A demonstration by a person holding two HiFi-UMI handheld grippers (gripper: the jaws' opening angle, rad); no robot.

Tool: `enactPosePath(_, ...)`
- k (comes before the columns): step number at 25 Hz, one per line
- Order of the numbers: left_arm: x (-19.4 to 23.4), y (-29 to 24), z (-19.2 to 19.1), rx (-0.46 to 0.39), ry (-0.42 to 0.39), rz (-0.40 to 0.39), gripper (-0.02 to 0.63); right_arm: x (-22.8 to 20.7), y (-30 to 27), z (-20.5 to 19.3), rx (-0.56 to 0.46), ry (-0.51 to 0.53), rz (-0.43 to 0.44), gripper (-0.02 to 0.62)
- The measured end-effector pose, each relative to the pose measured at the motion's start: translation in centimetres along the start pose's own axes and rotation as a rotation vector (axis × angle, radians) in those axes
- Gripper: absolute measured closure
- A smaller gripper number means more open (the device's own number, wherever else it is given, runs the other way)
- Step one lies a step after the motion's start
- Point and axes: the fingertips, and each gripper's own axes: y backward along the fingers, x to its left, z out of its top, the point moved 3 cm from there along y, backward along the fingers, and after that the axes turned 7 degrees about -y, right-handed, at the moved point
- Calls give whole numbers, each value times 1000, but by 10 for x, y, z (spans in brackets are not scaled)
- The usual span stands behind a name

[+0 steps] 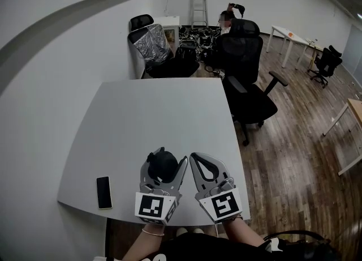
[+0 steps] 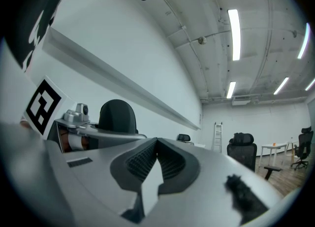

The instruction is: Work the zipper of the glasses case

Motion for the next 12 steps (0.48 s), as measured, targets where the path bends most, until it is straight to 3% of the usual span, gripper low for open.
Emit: enactPosePath(12,-1,1,10,-23,14,4,331,1,2,9,-18,4,2,589)
